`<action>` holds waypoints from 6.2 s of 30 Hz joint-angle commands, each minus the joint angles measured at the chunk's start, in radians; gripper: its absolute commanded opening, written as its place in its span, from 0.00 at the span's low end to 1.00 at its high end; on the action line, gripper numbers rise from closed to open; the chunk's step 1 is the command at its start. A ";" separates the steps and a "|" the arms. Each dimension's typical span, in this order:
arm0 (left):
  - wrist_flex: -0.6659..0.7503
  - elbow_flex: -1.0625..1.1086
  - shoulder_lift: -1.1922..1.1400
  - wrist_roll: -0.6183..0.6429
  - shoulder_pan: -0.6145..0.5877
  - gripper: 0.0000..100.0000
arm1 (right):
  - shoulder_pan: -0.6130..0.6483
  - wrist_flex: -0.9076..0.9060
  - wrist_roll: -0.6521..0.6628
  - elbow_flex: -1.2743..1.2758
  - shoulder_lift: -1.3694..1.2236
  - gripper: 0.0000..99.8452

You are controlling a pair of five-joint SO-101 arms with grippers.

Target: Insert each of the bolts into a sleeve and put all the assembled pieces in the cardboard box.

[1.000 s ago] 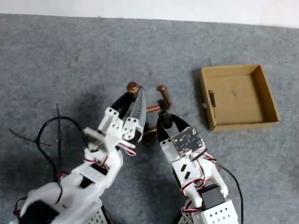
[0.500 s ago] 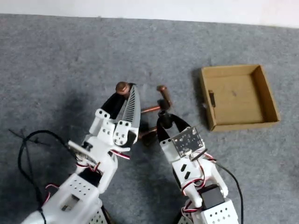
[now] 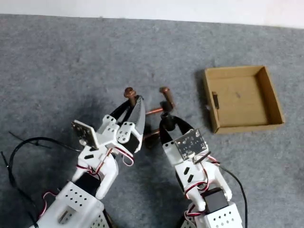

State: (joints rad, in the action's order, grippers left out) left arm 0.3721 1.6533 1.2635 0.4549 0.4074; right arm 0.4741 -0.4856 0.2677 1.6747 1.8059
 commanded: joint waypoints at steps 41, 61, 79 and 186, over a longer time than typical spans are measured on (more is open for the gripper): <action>-0.009 -0.079 0.036 0.153 -0.008 0.00 | 0.236 0.122 0.008 0.108 0.019 0.00; -0.011 -0.058 0.042 0.215 0.007 0.00 | 0.185 0.124 0.008 0.105 0.019 0.00; -0.161 -0.119 0.041 0.284 0.001 0.00 | 0.183 0.124 0.006 0.108 0.019 0.00; -0.859 -0.378 -0.607 -0.140 -0.363 0.00 | -0.165 -0.039 0.006 0.108 0.008 0.01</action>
State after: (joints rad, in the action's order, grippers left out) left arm -0.4810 1.3802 0.7541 0.3015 0.0560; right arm 0.3207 -0.5255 0.2677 1.6747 1.8059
